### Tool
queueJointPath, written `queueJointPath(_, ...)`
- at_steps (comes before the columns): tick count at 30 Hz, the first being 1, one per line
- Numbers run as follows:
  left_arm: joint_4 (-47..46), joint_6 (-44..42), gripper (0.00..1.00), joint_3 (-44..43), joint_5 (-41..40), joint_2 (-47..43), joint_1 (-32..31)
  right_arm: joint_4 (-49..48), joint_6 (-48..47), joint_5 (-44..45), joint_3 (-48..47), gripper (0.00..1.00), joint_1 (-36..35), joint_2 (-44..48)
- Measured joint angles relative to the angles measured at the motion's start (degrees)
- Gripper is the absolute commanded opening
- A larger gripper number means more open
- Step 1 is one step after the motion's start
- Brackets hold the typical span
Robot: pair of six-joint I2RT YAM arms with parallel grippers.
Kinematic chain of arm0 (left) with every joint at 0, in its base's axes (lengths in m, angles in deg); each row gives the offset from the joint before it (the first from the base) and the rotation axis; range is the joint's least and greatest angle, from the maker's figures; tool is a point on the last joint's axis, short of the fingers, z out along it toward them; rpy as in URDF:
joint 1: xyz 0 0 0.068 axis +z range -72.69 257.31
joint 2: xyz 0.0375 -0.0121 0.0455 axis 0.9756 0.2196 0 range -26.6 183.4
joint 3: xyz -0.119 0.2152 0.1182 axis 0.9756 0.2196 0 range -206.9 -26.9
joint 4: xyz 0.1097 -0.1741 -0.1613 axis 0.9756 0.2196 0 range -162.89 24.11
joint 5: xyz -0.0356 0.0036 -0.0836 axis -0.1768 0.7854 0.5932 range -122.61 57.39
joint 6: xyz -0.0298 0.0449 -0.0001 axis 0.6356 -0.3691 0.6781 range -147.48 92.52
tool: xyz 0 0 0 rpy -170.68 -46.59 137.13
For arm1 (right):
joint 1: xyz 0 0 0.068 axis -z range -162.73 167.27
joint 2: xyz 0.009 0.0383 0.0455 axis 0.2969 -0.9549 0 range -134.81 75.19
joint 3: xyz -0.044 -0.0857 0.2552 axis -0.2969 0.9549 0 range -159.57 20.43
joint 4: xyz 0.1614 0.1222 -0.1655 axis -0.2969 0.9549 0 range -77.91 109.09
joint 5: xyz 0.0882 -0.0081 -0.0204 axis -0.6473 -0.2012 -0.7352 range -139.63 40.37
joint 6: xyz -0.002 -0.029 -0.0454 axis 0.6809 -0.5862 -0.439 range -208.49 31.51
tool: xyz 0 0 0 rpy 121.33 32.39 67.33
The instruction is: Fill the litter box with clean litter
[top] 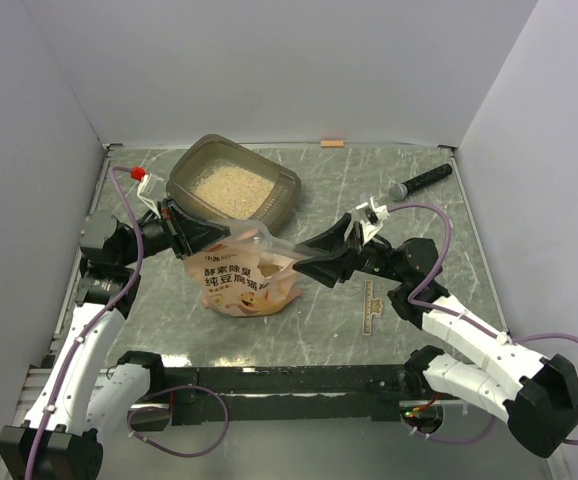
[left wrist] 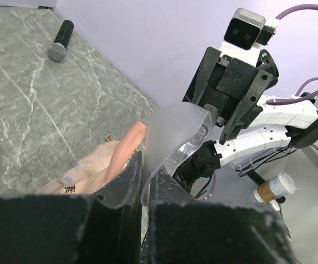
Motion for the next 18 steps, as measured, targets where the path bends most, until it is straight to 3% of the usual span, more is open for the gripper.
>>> queueJointPath(10,0.1,0.0,0.01,0.5,0.0,-0.3,0.0,-1.0,0.0,0.2,0.0,0.53,-0.2,-0.3)
queueJointPath(18,0.0,0.0,0.01,0.9,0.0,-1.4,0.0,-2.0,0.1,0.4,0.0,0.39,-0.2,-0.6)
